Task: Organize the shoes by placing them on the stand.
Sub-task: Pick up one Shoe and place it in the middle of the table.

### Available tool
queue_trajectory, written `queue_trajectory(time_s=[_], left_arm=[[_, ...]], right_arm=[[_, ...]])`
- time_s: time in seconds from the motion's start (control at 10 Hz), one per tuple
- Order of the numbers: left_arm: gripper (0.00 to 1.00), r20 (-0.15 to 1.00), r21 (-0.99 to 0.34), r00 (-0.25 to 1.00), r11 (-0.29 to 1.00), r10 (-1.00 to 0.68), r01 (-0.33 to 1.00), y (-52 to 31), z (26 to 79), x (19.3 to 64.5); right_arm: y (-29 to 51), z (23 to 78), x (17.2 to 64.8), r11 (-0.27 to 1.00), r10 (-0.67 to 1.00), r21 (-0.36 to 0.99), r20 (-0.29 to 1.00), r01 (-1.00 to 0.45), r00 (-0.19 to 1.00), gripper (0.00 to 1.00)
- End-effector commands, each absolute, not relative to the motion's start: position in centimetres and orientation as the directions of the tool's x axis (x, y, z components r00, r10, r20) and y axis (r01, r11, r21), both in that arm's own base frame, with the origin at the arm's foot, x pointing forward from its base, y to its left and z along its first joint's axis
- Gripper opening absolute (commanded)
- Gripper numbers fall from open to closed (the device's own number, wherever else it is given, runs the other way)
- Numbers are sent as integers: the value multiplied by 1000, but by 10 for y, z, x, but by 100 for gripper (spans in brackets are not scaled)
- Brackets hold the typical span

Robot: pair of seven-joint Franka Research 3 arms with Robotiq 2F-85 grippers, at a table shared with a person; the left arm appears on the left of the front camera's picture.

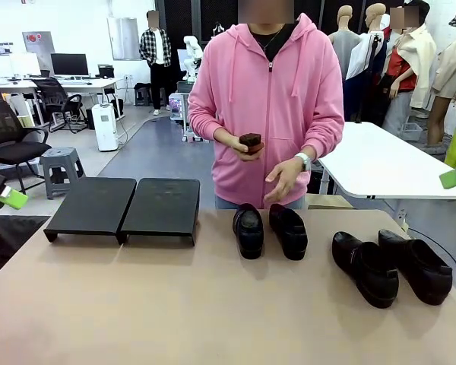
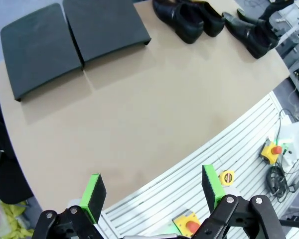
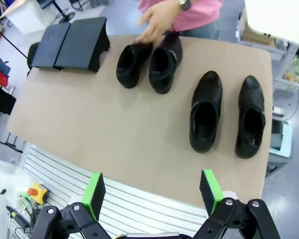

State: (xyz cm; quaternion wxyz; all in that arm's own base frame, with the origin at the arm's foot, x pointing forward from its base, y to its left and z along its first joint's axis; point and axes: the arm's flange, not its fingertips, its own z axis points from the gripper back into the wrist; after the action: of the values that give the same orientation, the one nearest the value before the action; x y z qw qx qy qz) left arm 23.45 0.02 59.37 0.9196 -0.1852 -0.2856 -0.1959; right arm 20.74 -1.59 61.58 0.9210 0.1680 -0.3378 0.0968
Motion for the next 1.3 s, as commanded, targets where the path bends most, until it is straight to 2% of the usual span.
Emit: queue_trajectory(time_s=[0.0, 0.1, 0.2, 0.3, 0.4, 0.5, 0.6, 0.8, 0.9, 1.0, 1.2], left_arm=[[100, 614, -240, 751, 850, -242, 470, 3, 596, 236], [100, 614, -240, 751, 850, -242, 470, 3, 596, 236], [100, 614, -240, 751, 850, -242, 470, 3, 596, 236], [100, 614, -240, 751, 850, -242, 470, 3, 596, 236], [100, 614, -240, 751, 850, -242, 470, 3, 596, 236], [100, 614, -240, 751, 850, -242, 470, 3, 596, 236], [100, 614, -240, 751, 850, -242, 470, 3, 596, 236], [100, 614, -240, 751, 850, -242, 470, 3, 596, 236], [100, 614, -240, 751, 850, -242, 470, 3, 596, 236], [100, 614, -240, 751, 850, -242, 470, 3, 596, 236], [100, 614, -240, 751, 850, -242, 470, 3, 596, 236]], right_arm=[[-18, 616, 208, 913, 76, 256, 658, -318, 749, 100], [-16, 616, 207, 925, 65, 244, 655, -292, 753, 100], [-11, 621, 234, 942, 55, 237, 587, -237, 807, 100], [-6, 624, 256, 936, 102, 226, 558, -270, 824, 100], [-9, 622, 281, 969, 38, 201, 455, -144, 890, 100], [-11, 618, 301, 975, 13, 198, 390, -98, 921, 100], [-9, 612, 322, 993, -23, 121, 309, -16, 951, 100], [0, 595, 361, 994, -30, -99, 158, 46, 987, 100], [8, 595, 369, 992, -12, -124, 163, 33, 987, 100], [-9, 580, 351, 1000, -12, 8, 263, 10, 965, 100], [-9, 580, 351, 1000, -12, 8, 263, 10, 965, 100]])
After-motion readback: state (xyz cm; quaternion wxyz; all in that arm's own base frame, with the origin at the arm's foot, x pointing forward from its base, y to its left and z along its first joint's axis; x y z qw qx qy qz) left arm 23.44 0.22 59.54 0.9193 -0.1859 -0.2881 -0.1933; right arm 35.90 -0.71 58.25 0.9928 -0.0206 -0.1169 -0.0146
